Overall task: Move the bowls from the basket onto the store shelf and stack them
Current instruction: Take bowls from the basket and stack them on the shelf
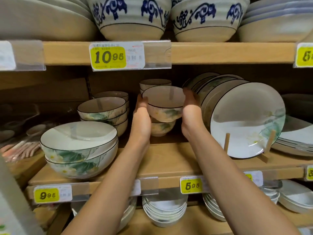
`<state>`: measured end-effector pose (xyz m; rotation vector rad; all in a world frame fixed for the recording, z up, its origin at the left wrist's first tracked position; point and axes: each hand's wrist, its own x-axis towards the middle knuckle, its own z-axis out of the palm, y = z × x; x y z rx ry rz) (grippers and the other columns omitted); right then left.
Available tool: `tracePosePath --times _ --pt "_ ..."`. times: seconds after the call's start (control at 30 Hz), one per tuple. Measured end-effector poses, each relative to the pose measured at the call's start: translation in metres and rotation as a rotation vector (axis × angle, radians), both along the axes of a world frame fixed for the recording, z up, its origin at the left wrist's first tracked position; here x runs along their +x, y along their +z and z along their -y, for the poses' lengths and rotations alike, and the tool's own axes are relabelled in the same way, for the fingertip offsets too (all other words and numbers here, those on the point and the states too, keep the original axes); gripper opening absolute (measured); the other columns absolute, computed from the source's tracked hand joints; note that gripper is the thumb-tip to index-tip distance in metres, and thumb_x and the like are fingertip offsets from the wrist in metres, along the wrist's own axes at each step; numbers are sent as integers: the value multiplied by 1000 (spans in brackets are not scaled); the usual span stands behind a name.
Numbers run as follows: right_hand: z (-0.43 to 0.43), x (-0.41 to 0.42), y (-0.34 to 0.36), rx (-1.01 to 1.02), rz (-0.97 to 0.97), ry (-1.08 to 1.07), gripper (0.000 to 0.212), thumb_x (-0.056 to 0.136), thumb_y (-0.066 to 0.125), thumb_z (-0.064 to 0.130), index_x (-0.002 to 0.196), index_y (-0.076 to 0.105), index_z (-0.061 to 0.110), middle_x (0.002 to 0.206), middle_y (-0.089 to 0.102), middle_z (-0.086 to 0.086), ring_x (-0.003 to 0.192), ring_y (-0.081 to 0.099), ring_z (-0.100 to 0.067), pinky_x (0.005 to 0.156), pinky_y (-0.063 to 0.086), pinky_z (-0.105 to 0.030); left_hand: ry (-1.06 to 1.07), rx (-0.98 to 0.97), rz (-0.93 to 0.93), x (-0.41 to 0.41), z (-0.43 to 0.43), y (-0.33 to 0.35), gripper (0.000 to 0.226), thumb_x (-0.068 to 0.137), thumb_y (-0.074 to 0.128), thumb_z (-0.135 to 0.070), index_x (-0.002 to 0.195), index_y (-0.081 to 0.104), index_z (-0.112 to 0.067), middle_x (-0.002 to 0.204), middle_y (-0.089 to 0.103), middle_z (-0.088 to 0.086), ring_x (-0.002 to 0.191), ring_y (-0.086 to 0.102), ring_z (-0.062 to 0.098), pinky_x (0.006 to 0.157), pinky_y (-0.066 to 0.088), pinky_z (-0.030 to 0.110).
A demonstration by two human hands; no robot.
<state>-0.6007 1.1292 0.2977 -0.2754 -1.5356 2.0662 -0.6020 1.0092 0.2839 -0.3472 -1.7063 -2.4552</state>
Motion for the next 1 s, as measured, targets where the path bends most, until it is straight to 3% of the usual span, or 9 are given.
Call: tracePosePath --times 0.1,0.17,0.27,0.4,0.5,0.57,0.73,0.9,1.0 --pt "5 -31 8 58 -71 -60 40 94 49 40 130 50 23 125 55 -4 111 50 -22 95 40 -35 88 -103 31 -26 -9 -2 68 85 40 -58 144 45 -25 146 48 -3 135 44 15 113 36 37" --pt "7 -45 4 89 -114 -48 35 95 46 38 127 50 25 120 53 0 108 49 -18 92 36 -31 130 -145 15 -38 -9 -7 86 70 37 -64 144 43 -23 150 43 -3 139 39 16 115 33 37" --pt "5 -61 -8 68 -116 -23 22 97 42 40 114 51 31 114 56 4 97 52 -10 89 36 -29 162 -73 112 -58 -10 -10 87 69 38 -65 146 42 -25 148 46 6 136 42 28 115 31 44" --pt "1 -80 -23 36 -34 -59 51 98 37 49 140 46 21 142 50 -4 125 49 -23 112 33 -37 149 -166 206 -74 -14 -23 94 62 28 -72 146 39 -33 152 40 7 138 38 32 116 26 49" --pt "-1 -90 -31 50 8 -77 57 98 33 53 143 43 19 146 45 -4 130 44 -24 111 24 -28 139 -223 232 -81 -16 -29 95 62 25 -75 146 39 -34 151 42 6 137 39 31 116 26 49" --pt "-4 -94 -35 57 3 -101 57 100 32 50 144 41 16 148 42 -6 134 39 -25 100 18 -23 128 -202 232 -84 -17 -31 93 64 29 -74 146 41 -31 148 46 6 135 42 29 115 28 47" --pt "-6 -95 -42 84 35 -103 56 101 30 47 146 37 14 150 40 -8 136 37 -26 101 22 -26 114 -126 239 -90 -17 -40 57 94 35 -59 132 57 -22 134 59 9 120 55 27 110 38 43" --pt "-3 -91 -43 104 77 -48 55 102 27 48 143 43 15 146 45 -8 132 42 -26 104 26 -28 135 -160 228 -86 -16 -43 56 97 34 -55 140 49 -23 142 52 7 127 50 24 112 35 39" --pt "2 -81 -38 182 87 -51 51 102 27 45 141 44 17 141 50 -9 128 46 -28 94 28 -27 219 -147 249 -77 -13 -37 54 100 35 -49 145 41 -20 149 43 6 135 41 25 116 27 35"
